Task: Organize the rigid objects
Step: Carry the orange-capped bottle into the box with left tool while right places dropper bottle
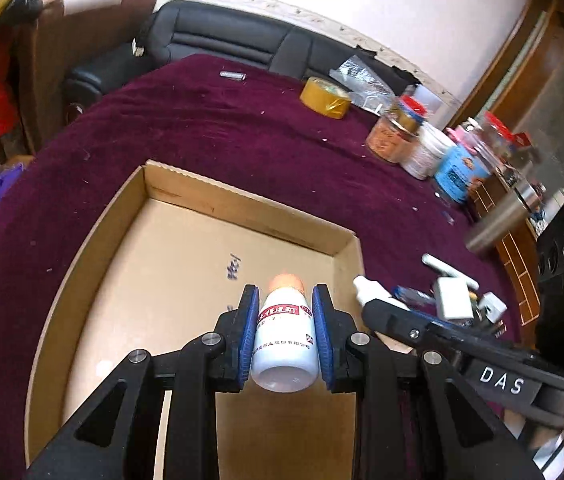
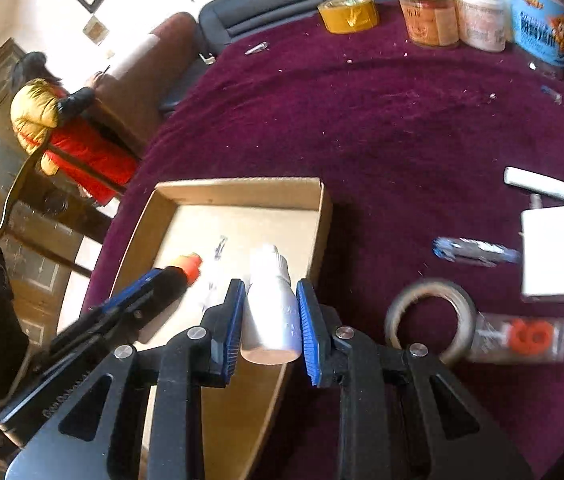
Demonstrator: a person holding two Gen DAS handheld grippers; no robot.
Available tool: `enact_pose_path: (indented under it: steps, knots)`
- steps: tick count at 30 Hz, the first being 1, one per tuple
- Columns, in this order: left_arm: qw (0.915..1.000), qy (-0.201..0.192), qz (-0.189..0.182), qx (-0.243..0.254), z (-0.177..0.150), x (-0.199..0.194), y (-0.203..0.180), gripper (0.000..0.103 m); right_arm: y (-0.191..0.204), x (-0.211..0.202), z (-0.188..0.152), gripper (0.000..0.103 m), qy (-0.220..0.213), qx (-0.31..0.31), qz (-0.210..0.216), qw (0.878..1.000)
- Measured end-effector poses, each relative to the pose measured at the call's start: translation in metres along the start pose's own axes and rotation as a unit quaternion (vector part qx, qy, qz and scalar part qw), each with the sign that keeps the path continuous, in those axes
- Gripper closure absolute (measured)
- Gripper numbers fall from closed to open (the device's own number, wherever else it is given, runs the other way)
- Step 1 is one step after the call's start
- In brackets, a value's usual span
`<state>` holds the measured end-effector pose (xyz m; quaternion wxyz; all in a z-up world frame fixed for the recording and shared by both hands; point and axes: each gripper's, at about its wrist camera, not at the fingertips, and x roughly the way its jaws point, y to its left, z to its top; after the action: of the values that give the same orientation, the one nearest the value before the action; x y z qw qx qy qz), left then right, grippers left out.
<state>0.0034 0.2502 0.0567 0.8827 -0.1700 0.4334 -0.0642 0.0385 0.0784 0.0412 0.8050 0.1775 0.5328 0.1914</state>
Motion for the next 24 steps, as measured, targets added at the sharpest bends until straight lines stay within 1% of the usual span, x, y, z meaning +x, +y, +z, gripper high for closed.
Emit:
enact_pose_path:
  steps: [4,9,11,13,14,16,19,22,23,24]
  knots:
    - [0.9996,0.017,-0.011,-0.019,0.007,0.027,0.011,0.080,0.006,0.011,0.008,0.079,0.001,-0.007,-0.012,1.000]
    - [0.9990,0.013,-0.022,-0.035,0.014,0.042,0.020,0.080,0.007,0.017,0.015,0.079,-0.002,-0.010,-0.033,0.999]
    - [0.9982,0.012,-0.031,-0.049,0.014,0.045,0.025,0.077,0.007,0.017,0.015,0.079,-0.003,-0.012,-0.034,0.999]
    - [0.9973,0.015,-0.034,-0.063,0.013,0.046,0.032,0.070,0.006,0.017,0.014,0.077,-0.005,-0.013,-0.034,0.999]
    - [0.9968,0.017,-0.037,-0.069,0.013,0.047,0.035,0.068,0.007,0.016,0.014,0.076,-0.006,-0.015,-0.032,0.999]
    - [0.9955,0.018,-0.042,-0.082,0.012,0.047,0.040,0.064,0.008,0.013,0.012,0.072,-0.011,-0.019,-0.031,0.999]
    - [0.9949,0.015,-0.041,-0.091,0.008,0.042,0.043,0.060,0.009,0.001,0.010,0.071,-0.024,-0.021,-0.029,0.999]
    - [0.9953,0.011,-0.029,-0.092,0.002,0.036,0.044,0.058,0.004,-0.020,0.006,0.071,-0.043,-0.021,-0.031,0.998]
    - [0.9951,0.012,-0.026,-0.094,-0.001,0.035,0.046,0.058,0.002,-0.025,0.005,0.069,-0.047,-0.021,-0.036,0.998]
    - [0.9948,0.014,-0.026,-0.098,-0.004,0.034,0.048,0.058,-0.003,-0.031,0.003,0.063,-0.052,-0.022,-0.044,0.997]
